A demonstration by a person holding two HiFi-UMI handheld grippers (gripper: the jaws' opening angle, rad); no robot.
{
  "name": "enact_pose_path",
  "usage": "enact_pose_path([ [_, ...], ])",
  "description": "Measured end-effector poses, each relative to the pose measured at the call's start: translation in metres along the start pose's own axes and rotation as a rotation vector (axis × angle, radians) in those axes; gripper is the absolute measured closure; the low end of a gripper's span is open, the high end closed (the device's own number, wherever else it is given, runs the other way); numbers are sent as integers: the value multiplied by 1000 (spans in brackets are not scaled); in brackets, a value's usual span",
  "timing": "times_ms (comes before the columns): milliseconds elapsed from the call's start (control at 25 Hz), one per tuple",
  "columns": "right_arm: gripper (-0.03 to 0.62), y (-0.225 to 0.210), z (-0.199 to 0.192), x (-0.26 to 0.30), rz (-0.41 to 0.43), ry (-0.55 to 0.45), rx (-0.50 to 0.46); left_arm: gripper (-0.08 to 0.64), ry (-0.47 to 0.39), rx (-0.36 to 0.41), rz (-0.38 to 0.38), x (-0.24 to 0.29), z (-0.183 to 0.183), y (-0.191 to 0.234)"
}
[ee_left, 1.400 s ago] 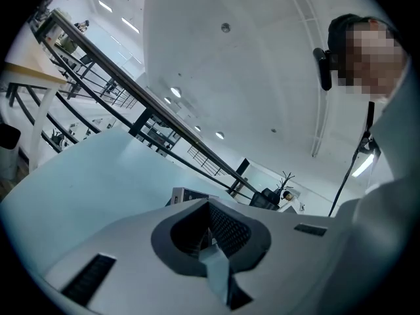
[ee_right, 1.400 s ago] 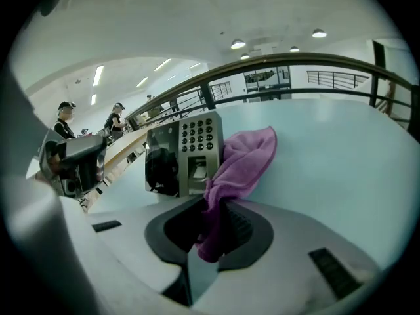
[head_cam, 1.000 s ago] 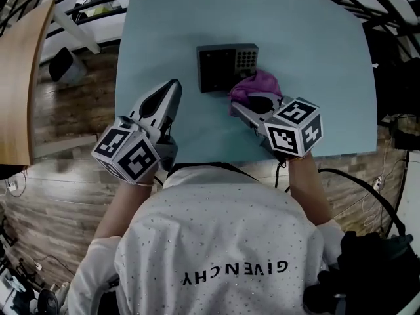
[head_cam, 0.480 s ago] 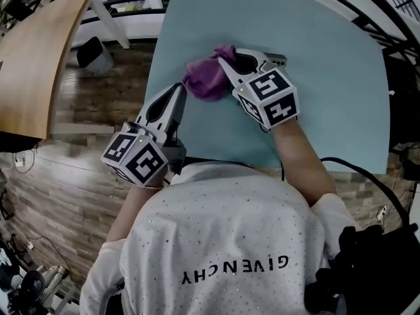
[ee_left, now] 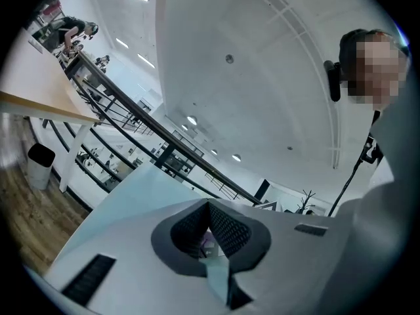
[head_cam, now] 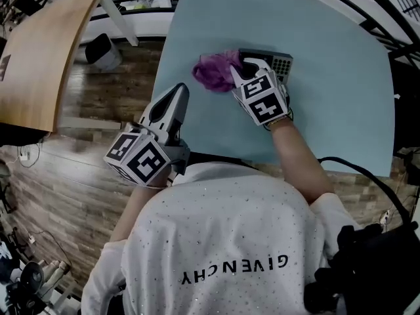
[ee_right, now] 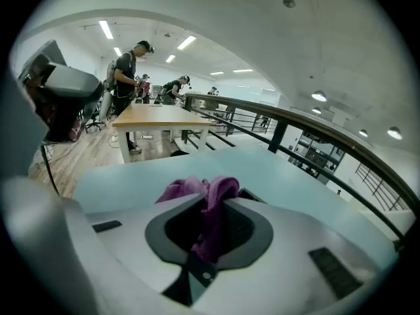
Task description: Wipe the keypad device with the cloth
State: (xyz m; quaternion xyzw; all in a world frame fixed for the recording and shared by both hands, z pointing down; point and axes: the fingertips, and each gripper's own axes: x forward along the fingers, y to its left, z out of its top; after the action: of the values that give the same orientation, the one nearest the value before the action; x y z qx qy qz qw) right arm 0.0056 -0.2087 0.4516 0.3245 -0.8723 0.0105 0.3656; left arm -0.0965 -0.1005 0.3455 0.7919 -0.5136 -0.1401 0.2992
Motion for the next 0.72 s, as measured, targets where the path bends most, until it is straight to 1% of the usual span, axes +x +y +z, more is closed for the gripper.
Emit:
enact_pose_path([
  [200, 548, 20, -25, 0, 31, 47, 53, 558, 62, -9, -26, 3, -12, -6],
  [320, 548, 32, -41, 0, 76, 52, 191, 559, 94, -19, -51, 9, -23, -13],
  [400, 548, 38, -52, -3, 88, 61, 247, 558, 106, -26, -66, 13, -27, -16],
  [600, 548, 50, -74, -6, 91, 106, 257, 558, 116, -27, -81, 24, -28, -17],
  [720, 548, 56, -94, -8, 100, 151, 277, 560, 115, -24, -88, 27, -30, -20],
])
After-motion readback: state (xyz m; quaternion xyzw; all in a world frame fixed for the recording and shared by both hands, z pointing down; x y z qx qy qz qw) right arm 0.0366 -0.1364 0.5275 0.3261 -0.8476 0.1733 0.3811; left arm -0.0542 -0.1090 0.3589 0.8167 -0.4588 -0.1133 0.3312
